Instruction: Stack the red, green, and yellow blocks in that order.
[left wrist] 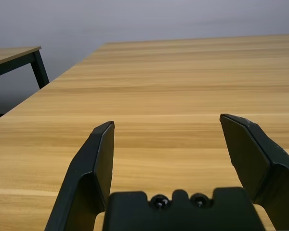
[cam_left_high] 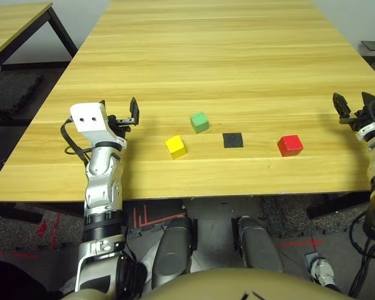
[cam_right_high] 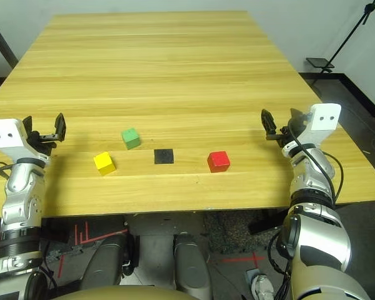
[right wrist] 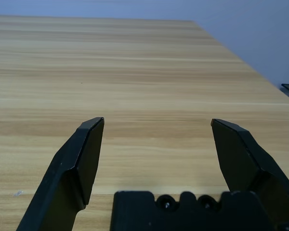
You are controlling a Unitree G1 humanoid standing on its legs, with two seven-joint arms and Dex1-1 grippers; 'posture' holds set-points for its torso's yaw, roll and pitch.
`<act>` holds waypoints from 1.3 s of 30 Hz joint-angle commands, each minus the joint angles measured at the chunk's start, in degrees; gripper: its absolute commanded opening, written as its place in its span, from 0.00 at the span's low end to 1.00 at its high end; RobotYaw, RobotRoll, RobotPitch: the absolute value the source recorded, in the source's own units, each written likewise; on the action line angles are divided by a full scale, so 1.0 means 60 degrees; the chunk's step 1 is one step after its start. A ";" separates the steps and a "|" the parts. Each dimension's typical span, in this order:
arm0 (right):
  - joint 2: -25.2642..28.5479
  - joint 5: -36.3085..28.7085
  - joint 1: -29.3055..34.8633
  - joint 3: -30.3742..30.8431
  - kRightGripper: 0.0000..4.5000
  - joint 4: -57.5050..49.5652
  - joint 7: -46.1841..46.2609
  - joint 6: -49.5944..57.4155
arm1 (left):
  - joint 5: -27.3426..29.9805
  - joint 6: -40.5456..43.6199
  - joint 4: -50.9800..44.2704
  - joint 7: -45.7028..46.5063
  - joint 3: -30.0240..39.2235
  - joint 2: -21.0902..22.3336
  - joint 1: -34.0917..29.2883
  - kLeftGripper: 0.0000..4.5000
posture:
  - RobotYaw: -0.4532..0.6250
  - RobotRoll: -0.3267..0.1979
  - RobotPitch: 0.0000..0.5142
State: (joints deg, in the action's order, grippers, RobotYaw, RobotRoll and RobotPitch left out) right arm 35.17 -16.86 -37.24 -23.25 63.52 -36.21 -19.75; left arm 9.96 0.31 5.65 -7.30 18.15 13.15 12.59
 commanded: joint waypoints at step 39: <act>0.1450 0.2969 -0.2651 0.7251 1.00 -0.0884 -0.9382 0.0928 | 0.3501 0.5951 -0.3489 -0.8834 -0.3751 0.5200 0.1817 0.99 | 0.69 0.34 0.13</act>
State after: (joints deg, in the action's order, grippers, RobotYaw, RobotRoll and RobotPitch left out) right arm 44.31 0.06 -52.28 19.53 56.92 -92.16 -12.78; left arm 31.41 35.24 -13.97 -60.12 -3.65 43.80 24.15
